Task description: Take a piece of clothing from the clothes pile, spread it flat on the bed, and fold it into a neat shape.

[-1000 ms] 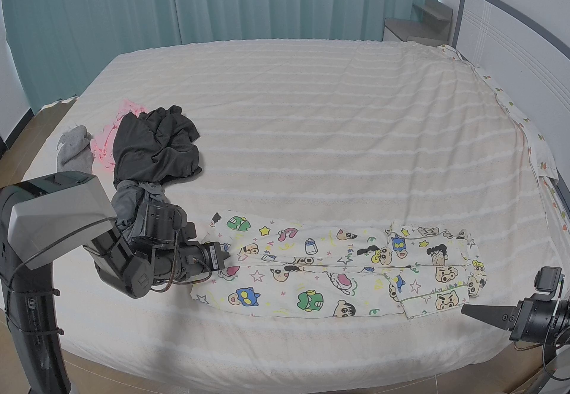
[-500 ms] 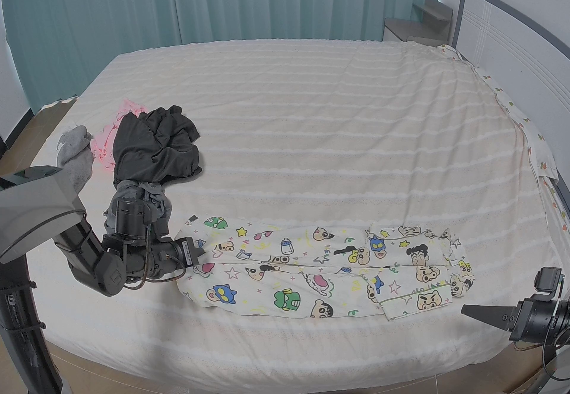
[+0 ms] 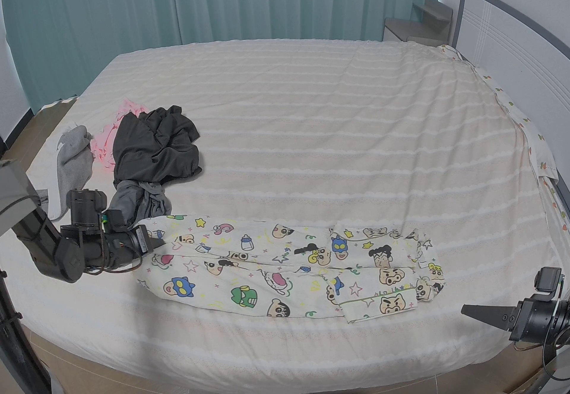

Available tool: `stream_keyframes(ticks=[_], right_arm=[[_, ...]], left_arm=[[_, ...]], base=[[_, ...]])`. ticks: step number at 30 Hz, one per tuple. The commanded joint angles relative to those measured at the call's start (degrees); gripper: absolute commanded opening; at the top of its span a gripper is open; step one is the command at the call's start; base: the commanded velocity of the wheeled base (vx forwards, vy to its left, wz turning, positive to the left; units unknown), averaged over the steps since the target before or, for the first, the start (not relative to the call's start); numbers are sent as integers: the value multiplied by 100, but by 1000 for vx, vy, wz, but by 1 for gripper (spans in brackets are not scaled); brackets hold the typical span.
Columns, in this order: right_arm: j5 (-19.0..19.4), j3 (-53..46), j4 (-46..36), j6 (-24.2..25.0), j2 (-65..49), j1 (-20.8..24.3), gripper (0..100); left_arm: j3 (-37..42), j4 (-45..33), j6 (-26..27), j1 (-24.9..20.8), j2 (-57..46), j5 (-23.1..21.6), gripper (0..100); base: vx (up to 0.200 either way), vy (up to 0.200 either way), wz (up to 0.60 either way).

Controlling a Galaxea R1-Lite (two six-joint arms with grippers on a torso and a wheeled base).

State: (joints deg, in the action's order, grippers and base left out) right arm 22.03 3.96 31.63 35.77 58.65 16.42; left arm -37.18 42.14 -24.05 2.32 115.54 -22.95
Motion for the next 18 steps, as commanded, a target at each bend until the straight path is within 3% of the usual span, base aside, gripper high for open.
stream_keyframes(ticks=[1,9,18], right_arm=[[3,-1,1,0,-3,1,100],[3,-1,9,9,-3,1,100],[3,-1,9,9,-11,-7,100]], left_arm=[[18,-347,15,656,-559,-350,0],[-52,-365,23,1465,-638,-491,0],[-167,-558,15,1658,-972,-508,0]], base=[[0,0,0],[0,0,0],[0,0,0]])
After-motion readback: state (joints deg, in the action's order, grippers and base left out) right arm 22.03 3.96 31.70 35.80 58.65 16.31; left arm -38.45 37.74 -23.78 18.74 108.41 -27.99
